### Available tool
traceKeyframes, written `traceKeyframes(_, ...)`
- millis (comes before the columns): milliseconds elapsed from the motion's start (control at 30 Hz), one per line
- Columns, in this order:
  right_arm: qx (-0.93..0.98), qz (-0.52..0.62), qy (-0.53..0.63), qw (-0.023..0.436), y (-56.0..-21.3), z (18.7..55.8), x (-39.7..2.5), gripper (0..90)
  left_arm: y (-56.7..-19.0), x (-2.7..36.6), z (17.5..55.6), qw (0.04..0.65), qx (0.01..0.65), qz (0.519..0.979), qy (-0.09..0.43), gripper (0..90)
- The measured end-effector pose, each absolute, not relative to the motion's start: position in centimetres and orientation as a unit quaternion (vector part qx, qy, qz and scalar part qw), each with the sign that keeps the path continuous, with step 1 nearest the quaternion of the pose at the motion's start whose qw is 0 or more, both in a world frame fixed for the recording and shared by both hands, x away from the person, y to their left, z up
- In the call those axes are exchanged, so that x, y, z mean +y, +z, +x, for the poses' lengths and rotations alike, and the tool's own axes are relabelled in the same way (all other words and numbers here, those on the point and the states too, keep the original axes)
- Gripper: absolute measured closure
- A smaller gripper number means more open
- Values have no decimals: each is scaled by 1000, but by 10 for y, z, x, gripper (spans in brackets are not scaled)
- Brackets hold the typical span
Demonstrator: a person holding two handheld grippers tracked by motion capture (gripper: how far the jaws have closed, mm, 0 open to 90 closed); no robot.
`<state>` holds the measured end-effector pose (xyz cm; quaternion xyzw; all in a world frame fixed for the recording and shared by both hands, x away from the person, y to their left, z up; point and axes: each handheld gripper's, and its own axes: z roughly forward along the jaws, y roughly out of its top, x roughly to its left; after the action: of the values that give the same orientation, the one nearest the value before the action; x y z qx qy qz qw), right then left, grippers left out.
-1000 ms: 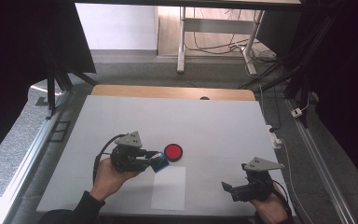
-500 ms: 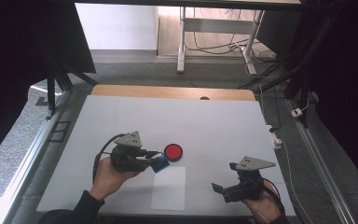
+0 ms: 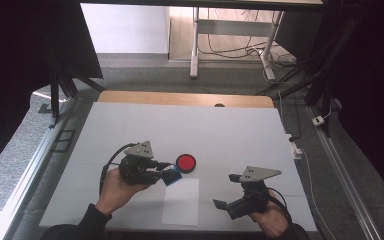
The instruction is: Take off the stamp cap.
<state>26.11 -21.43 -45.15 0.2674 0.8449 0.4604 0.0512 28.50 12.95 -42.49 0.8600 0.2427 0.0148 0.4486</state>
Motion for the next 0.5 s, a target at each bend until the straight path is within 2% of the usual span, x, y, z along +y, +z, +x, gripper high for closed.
traceKeyframes(500,863,232,447,36,-455,268,-180,0,-429,127,287,453,229,862,0,702)
